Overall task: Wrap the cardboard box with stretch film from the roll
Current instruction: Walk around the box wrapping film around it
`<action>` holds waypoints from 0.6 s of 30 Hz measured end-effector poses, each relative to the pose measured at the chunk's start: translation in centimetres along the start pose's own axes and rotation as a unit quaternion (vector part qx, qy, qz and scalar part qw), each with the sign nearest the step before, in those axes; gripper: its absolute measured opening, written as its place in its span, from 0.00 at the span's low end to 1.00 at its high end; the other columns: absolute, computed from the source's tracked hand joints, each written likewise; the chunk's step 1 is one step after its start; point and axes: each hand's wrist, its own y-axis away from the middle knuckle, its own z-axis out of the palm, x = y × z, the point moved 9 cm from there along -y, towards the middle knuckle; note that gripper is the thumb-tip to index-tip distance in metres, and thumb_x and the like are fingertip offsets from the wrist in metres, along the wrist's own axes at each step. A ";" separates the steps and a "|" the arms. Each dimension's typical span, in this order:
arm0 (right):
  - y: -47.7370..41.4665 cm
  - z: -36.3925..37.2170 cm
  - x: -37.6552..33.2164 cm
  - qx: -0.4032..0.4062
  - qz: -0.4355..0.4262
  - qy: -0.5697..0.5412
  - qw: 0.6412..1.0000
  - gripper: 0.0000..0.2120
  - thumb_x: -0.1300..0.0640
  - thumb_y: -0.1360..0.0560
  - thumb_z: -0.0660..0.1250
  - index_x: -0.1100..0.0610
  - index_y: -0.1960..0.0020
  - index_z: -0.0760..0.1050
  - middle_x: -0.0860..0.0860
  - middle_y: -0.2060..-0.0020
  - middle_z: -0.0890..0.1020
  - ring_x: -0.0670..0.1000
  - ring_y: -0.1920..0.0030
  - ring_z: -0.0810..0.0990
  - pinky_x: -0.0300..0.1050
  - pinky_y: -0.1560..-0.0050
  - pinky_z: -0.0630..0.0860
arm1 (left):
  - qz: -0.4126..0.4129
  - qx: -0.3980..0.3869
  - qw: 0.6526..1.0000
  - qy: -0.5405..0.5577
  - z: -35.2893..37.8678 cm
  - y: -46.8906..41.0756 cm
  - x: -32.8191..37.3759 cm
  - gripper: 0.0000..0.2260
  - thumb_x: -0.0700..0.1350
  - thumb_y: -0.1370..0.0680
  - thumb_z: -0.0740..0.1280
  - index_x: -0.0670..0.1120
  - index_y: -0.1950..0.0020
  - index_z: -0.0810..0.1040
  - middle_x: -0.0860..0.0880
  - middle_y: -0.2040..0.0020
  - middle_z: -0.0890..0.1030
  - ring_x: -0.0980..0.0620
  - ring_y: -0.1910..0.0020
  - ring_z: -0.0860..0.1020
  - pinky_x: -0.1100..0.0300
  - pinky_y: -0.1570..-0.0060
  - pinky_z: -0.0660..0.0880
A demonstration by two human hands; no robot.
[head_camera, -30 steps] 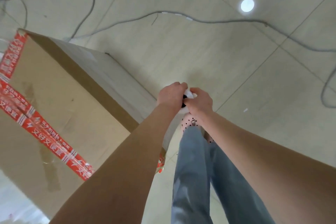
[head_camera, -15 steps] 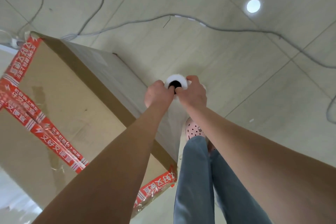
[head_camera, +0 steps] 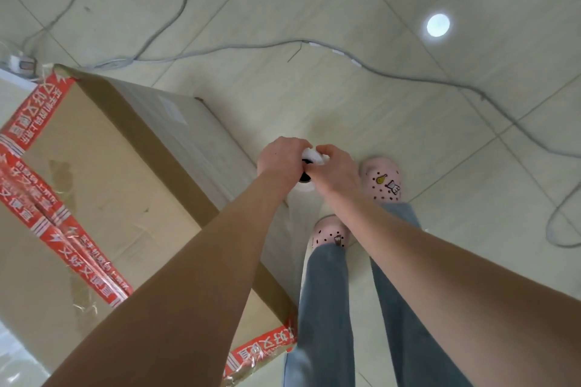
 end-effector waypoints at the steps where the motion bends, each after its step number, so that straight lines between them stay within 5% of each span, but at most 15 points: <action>1: -0.1 -0.3 -0.3 -0.003 -0.006 0.018 1.000 0.16 0.54 0.28 0.67 0.49 0.40 0.74 0.46 0.56 0.77 0.50 0.54 0.77 0.41 0.54 0.73 | -0.002 0.003 1.000 -0.010 -0.3 -0.1 0.2 0.07 0.41 0.27 0.62 0.51 0.53 0.78 0.49 0.55 0.78 0.47 0.56 0.77 0.58 0.62 0.70; 6: -0.7 -1.7 -2.3 0.000 -0.040 0.076 0.996 0.06 0.58 0.28 0.63 0.54 0.52 0.77 0.48 0.63 0.78 0.51 0.59 0.76 0.42 0.63 0.70 | -0.017 0.011 1.000 -0.005 -1.2 -0.2 0.9 0.12 0.39 0.26 0.60 0.47 0.48 0.79 0.47 0.54 0.79 0.46 0.54 0.78 0.58 0.63 0.69; 11: -1.5 -1.0 -5.8 -0.019 -0.081 0.106 0.991 0.14 0.59 0.28 0.62 0.50 0.45 0.78 0.48 0.52 0.82 0.51 0.50 0.78 0.44 0.51 0.73 | -0.143 0.063 0.984 0.082 -2.7 0.2 -2.6 0.05 0.42 0.27 0.61 0.46 0.54 0.75 0.46 0.55 0.79 0.44 0.57 0.76 0.59 0.62 0.68; 14: -1.9 -0.2 -7.9 -0.004 -0.117 0.083 0.990 0.15 0.59 0.29 0.63 0.52 0.43 0.74 0.51 0.46 0.78 0.53 0.47 0.78 0.46 0.46 0.73 | -0.239 0.104 0.950 0.172 -2.8 1.0 -5.5 0.09 0.48 0.26 0.63 0.45 0.52 0.77 0.45 0.54 0.80 0.42 0.54 0.78 0.58 0.60 0.69; 18: -2.6 0.6 -8.6 -0.016 -0.092 0.088 0.992 0.18 0.55 0.27 0.66 0.54 0.38 0.70 0.54 0.44 0.76 0.56 0.47 0.78 0.42 0.55 0.68 | -0.308 0.076 0.901 0.295 -1.5 1.0 -7.7 0.17 0.56 0.27 0.63 0.43 0.49 0.79 0.45 0.55 0.83 0.44 0.55 0.81 0.57 0.56 0.77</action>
